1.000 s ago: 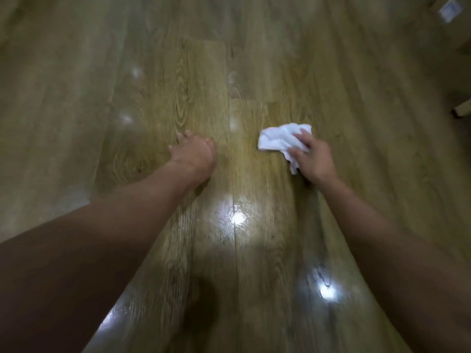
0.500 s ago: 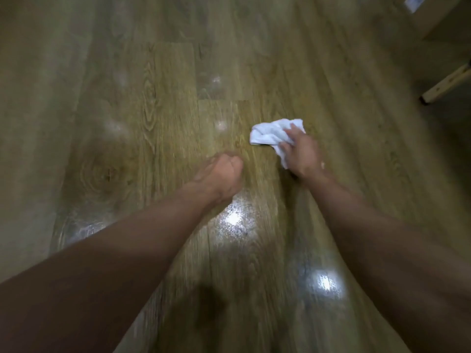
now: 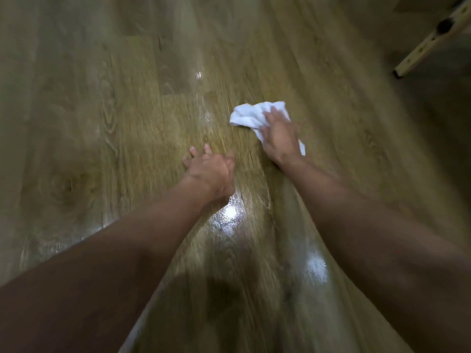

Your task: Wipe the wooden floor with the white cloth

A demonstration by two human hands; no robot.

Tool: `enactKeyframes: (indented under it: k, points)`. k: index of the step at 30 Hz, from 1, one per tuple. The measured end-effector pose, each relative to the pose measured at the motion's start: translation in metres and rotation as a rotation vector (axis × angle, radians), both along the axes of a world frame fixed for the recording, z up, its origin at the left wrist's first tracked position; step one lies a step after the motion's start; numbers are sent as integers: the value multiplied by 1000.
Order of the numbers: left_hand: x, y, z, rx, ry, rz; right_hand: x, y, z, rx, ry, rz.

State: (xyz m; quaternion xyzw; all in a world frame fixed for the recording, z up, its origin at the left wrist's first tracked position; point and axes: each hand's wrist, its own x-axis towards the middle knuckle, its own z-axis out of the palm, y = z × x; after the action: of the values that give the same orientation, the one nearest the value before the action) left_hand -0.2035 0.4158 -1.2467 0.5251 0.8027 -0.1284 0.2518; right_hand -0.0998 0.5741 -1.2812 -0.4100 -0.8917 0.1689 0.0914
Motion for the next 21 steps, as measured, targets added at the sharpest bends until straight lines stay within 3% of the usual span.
enactKeyframes:
  k: [4, 7, 11, 14, 17, 21]
  points:
    - [-8, -3, 4, 25, -46, -27, 57, -14, -2, 6, -24, 350]
    - [-2, -10, 3, 1, 1, -108, 93, 21, 2, 29, 16, 172]
    - [4, -8, 5, -62, 47, -113, 50, 46, -3, 79, -9, -122]
    - [7, -1, 11, -84, 16, -65, 34, 23, -5, 90, -25, 28]
    - [9, 3, 14, -62, 20, -73, 84, 0, -9, 27, -37, 259]
    - [3, -1, 16, -12, -7, -134, 131, 37, 7, 32, -99, 158]
